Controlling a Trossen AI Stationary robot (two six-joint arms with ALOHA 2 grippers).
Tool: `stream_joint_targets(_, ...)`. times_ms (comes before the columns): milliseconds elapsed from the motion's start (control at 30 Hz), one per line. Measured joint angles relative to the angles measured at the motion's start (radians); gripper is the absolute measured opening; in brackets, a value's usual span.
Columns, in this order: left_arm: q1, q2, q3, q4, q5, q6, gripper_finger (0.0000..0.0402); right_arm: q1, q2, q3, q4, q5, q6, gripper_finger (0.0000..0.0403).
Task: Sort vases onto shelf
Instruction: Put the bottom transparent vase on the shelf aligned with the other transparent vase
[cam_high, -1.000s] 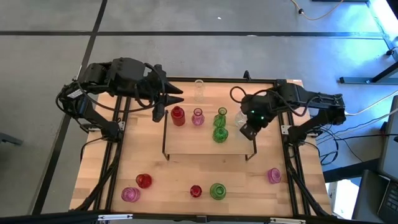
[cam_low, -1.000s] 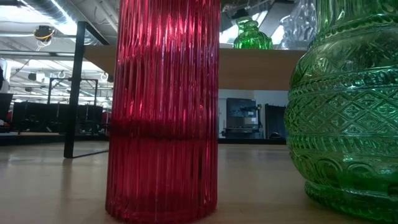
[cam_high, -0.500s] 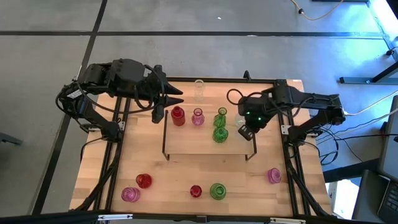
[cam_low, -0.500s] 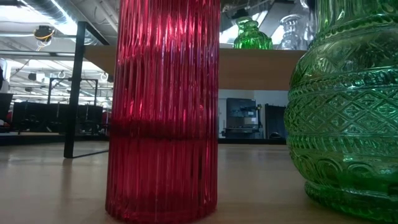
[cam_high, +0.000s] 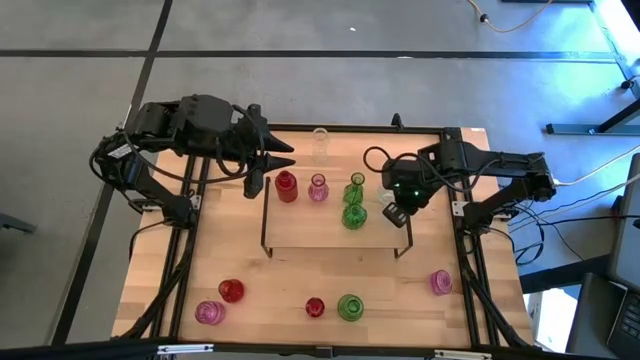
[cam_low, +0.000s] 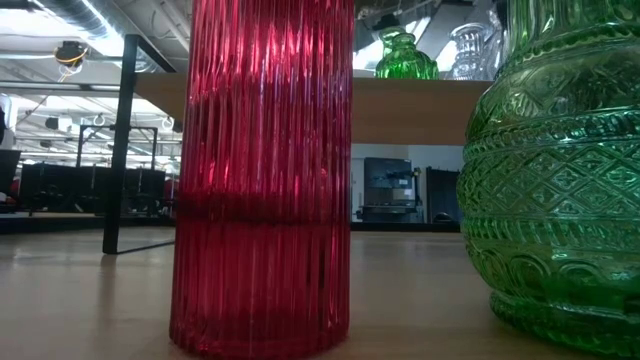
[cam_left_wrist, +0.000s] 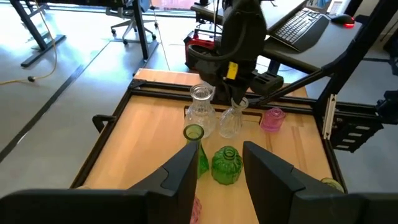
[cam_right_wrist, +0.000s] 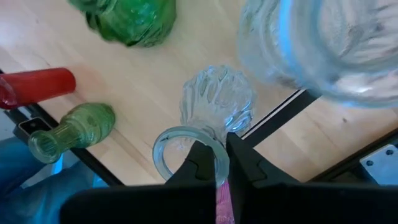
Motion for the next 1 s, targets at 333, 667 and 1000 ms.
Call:
stream_joint_targets(333, 0.0, 0.0, 0.0, 0.0, 0.0, 0.003, 0.0121, -0.02, 0.0, 0.0, 0.0, 0.012, -0.01, 0.0)
stream_joint_targets(667, 0.0, 0.0, 0.0, 0.0, 0.0, 0.003, 0.0121, -0.018, 0.0, -0.001, -0.003, -0.04, -0.011, 0.0)
stream_joint_targets(1000, 0.0, 0.0, 0.0, 0.0, 0.0, 0.003, 0.0121, -0.018, 0.0, -0.001, -0.003, -0.048, -0.011, 0.0021)
